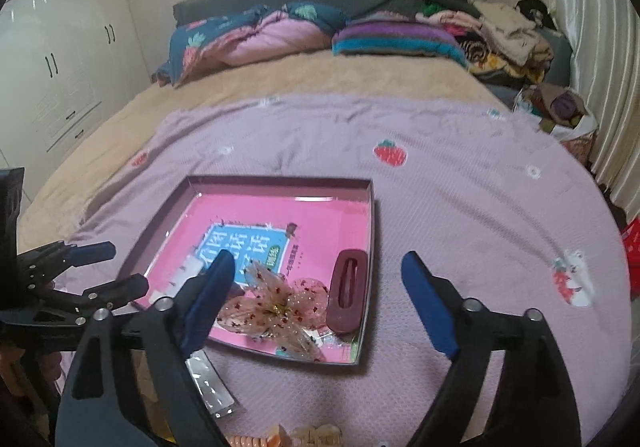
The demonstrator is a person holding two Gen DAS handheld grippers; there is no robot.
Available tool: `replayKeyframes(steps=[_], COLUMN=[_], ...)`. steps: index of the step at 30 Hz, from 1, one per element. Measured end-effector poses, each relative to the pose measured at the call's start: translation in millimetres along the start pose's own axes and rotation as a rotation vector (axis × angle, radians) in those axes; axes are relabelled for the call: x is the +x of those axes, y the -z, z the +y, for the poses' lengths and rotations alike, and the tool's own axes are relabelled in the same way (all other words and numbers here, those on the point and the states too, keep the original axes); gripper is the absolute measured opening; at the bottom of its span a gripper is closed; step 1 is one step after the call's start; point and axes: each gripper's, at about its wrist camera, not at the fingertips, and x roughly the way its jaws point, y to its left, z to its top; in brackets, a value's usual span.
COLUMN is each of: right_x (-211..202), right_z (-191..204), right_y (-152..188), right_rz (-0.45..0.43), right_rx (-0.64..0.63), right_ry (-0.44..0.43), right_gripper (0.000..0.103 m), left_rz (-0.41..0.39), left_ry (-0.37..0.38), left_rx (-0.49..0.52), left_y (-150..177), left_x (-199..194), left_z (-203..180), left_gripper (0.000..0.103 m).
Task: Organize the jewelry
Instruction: 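Withdraw both tools from the tray toward the remaining jewelry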
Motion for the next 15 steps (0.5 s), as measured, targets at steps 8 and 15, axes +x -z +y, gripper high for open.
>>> replayKeyframes(steps=[8,15], right_x=[-39,-66], right_z=[4,10], right_y=[-1,5], right_rz=[-0.069,-0.1], right_rx=[0.011,-0.002], right_ry=[0.005,-0.001], right_gripper=[0.095,0.096], left_rz=[-0.059,-0.082], left_ry=[-0.021,-0.026], left_rx=[-0.007,-0.008], left_y=[1,11], left_x=[-32,-51], left_z=[-4,-5], left_gripper=[0.093,0.093])
